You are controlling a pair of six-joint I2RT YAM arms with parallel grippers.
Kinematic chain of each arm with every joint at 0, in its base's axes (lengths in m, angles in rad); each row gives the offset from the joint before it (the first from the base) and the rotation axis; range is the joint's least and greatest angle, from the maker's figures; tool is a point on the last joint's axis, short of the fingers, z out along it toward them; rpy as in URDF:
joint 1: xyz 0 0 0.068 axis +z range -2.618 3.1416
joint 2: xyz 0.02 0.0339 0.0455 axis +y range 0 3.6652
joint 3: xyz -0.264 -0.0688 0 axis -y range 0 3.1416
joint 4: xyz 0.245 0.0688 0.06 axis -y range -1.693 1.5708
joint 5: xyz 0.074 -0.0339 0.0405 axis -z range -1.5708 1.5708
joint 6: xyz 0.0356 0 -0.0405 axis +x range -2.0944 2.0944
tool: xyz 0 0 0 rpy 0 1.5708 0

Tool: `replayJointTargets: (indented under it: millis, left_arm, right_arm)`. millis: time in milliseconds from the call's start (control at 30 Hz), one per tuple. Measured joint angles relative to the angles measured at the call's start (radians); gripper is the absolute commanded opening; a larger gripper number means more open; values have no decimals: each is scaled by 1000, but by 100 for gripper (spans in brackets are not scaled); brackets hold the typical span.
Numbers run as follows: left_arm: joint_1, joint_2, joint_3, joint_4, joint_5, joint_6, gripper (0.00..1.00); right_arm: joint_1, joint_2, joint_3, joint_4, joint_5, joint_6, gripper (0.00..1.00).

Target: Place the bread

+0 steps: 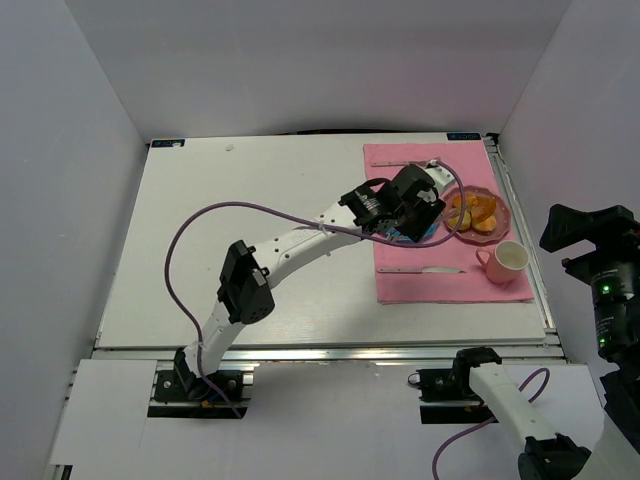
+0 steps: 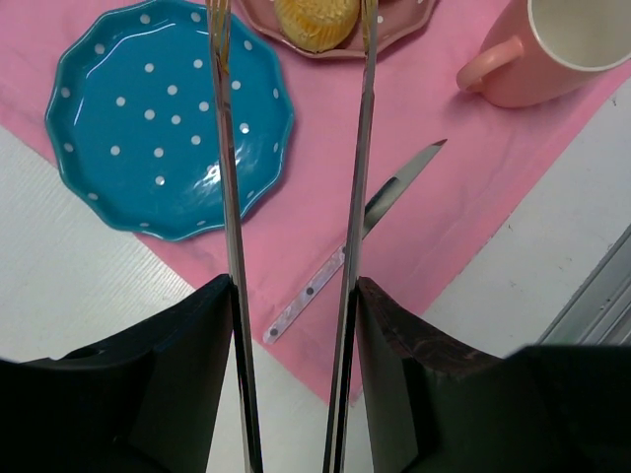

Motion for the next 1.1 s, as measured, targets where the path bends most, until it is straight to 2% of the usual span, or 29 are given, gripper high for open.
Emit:
replayJointTargets:
  millis: [400,1100]
  left_arm:
    - [0,149,10,51,29,33,62]
    - [0,223,43,148,53,37,67]
  right_arm:
    - [0,0,-5,3,10,3,89]
    - [0,0,-39,12,29,3,89]
